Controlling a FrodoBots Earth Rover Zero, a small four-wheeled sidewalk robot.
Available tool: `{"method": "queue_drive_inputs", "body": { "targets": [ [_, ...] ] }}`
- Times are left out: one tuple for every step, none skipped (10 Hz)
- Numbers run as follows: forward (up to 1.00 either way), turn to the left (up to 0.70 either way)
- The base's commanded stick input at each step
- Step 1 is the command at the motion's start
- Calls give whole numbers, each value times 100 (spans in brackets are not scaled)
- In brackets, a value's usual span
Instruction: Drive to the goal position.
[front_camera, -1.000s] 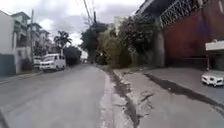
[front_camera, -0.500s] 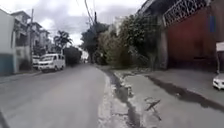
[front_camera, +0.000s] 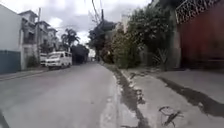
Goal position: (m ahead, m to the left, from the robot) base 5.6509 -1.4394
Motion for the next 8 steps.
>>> {"method": "queue_drive_inputs", "body": {
  "targets": [
    [67,0],
    [67,0],
    [67,0],
    [67,0],
    [67,0],
    [67,0],
    [67,0],
    [67,0]
  ]
}}
